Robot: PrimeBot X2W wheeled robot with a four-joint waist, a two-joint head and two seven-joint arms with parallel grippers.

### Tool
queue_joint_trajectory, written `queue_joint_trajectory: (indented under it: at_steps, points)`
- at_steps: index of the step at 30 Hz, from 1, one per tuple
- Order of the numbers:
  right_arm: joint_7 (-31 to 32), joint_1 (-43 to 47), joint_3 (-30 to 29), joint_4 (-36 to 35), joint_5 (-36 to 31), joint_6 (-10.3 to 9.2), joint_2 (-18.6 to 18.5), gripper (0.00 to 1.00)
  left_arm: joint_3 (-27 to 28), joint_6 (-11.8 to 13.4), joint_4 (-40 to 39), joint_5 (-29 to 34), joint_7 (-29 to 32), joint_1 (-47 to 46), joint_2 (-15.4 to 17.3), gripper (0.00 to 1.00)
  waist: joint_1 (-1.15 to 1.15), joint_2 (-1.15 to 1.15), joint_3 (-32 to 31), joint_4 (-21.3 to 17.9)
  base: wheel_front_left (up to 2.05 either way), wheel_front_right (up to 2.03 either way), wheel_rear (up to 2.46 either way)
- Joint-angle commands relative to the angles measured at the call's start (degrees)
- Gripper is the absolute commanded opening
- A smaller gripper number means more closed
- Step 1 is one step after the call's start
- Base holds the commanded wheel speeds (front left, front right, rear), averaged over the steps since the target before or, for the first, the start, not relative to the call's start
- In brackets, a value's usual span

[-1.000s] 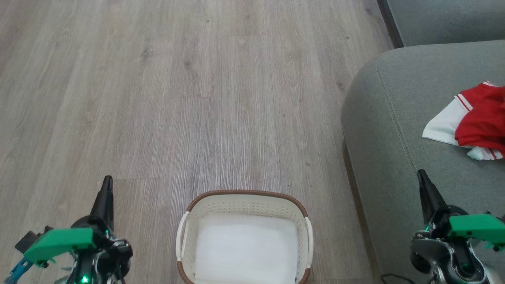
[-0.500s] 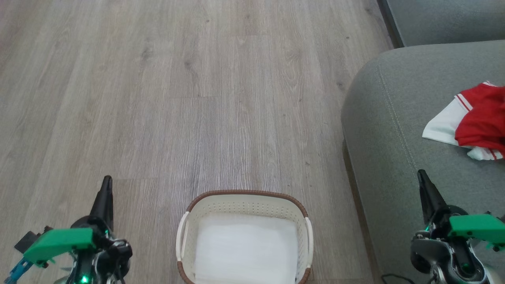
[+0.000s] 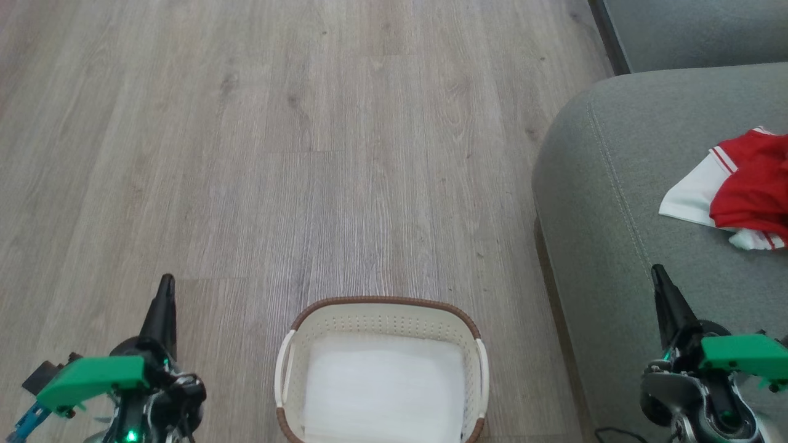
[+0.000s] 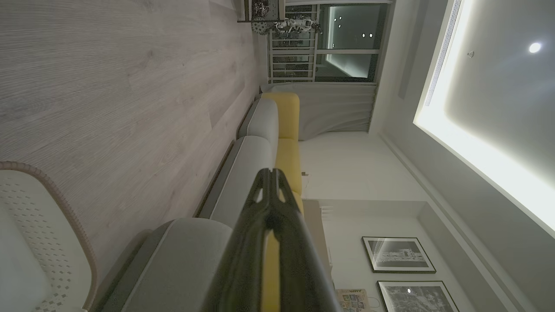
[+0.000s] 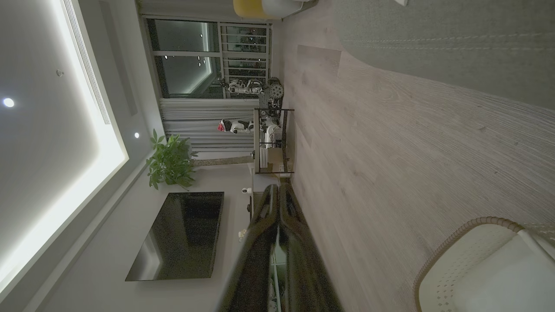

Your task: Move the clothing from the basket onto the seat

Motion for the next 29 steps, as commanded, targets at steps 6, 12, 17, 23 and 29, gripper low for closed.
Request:
queue_joint_trajectory:
  at_steps: [6, 12, 17, 23, 29]
  points:
    - [0.55, -3.05, 0.9, -1.86, 0.01, -0.01, 0.36, 0.0, 2.5, -0.38, -1.56, 0.44, 0.58, -2.85, 0.42, 0.0, 0.0, 0.0, 0.0, 0.0, 0.0, 0.0, 0.0]
    - [0.57, -3.06, 0.88, -1.86, -0.01, -0.01, 0.38, 0.0, 2.58, -0.38, -1.55, 0.51, 0.65, -2.86, 0.36, 0.0, 0.0, 0.0, 0.0, 0.0, 0.0, 0.0, 0.0]
    - [0.58, -3.06, 0.86, -1.86, -0.03, -0.01, 0.39, 0.0, 2.64, -0.38, -1.55, 0.56, 0.7, -2.87, 0.32, 0.0, 0.0, 0.0, 0.0, 0.0, 0.0, 0.0, 0.0]
    - [0.6, -3.06, 0.83, -1.86, -0.05, -0.01, 0.41, 0.0, 2.72, -0.38, -1.55, 0.62, 0.76, -2.87, 0.27, 0.0, 0.0, 0.0, 0.0, 0.0, 0.0, 0.0, 0.0]
    - [0.62, -3.06, 0.82, -1.86, -0.06, -0.01, 0.42, 0.0, 2.78, -0.38, -1.54, 0.67, 0.8, -2.88, 0.23, 0.0, 0.0, 0.0, 0.0, 0.0, 0.0, 0.0, 0.0]
